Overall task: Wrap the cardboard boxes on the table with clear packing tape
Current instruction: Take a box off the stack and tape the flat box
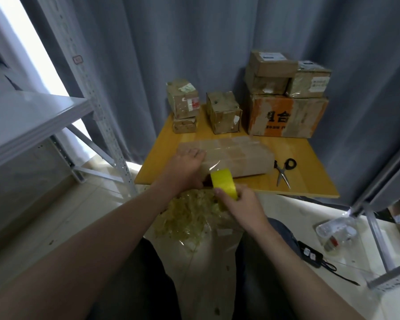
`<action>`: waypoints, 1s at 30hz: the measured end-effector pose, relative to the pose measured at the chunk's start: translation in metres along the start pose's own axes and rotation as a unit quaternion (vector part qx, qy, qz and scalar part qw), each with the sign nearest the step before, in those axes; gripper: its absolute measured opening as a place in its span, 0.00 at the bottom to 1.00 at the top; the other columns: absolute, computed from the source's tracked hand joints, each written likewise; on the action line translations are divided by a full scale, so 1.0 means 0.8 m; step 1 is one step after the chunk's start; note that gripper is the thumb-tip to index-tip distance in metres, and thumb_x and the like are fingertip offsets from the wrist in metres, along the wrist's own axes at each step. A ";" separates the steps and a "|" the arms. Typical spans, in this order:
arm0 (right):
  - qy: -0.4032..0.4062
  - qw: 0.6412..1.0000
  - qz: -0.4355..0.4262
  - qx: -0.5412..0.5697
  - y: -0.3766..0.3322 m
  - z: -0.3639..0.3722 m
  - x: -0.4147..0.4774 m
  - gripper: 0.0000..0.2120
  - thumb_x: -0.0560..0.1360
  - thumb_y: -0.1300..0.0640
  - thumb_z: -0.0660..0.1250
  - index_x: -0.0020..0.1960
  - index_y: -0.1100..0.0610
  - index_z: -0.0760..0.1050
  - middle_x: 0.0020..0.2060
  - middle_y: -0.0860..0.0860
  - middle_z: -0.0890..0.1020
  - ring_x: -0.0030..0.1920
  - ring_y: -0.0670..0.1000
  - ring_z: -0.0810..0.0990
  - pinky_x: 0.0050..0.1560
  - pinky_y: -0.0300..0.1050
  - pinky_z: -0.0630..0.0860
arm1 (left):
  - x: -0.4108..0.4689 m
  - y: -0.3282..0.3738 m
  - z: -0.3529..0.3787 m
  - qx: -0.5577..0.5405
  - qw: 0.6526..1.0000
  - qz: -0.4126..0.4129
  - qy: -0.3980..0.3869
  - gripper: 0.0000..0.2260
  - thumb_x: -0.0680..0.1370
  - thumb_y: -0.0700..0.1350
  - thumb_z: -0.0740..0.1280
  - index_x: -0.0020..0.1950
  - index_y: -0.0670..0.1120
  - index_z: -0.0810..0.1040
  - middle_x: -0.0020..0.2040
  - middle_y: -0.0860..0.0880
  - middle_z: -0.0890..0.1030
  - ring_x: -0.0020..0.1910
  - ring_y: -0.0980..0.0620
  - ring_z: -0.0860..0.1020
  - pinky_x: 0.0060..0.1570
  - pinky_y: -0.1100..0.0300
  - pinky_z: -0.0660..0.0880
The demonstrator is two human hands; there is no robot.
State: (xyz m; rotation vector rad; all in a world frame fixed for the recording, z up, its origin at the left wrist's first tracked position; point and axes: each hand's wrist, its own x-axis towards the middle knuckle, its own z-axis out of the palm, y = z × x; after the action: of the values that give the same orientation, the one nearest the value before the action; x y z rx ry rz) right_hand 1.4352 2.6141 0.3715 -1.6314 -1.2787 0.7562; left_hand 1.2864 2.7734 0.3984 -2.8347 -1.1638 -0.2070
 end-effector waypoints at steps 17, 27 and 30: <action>0.096 0.973 -0.105 0.183 -0.146 -0.045 0.111 0.14 0.84 0.49 0.64 0.54 0.59 0.81 0.29 0.46 0.84 0.31 0.39 0.83 0.33 0.29 0.75 | 0.044 -0.045 -0.073 -0.188 0.978 -0.081 0.046 0.39 0.69 0.72 0.66 0.79 0.62 0.65 0.72 0.51 0.75 0.67 0.48 0.75 0.64 0.46 0.75; 0.064 0.988 -0.045 0.134 -0.146 -0.043 0.118 0.19 0.85 0.46 0.61 0.44 0.56 0.80 0.31 0.49 0.82 0.31 0.45 0.80 0.37 0.40 0.76 | 0.061 -0.066 -0.073 -0.220 0.965 -0.133 0.042 0.35 0.71 0.74 0.67 0.75 0.64 0.70 0.71 0.55 0.77 0.66 0.49 0.77 0.64 0.48 0.76; 0.054 0.994 -0.032 0.090 -0.105 -0.038 0.103 0.21 0.85 0.43 0.59 0.45 0.56 0.81 0.34 0.52 0.84 0.36 0.50 0.83 0.40 0.47 0.77 | 0.067 -0.070 -0.072 -0.225 0.965 -0.137 0.019 0.41 0.67 0.78 0.64 0.77 0.63 0.68 0.76 0.54 0.73 0.69 0.47 0.76 0.67 0.45 0.75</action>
State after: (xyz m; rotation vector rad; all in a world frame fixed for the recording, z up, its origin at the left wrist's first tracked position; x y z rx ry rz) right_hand 1.4508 2.6897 0.4657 -1.4594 -1.1480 0.7133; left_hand 1.2791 2.8439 0.4641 -2.9978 -1.6893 -0.6105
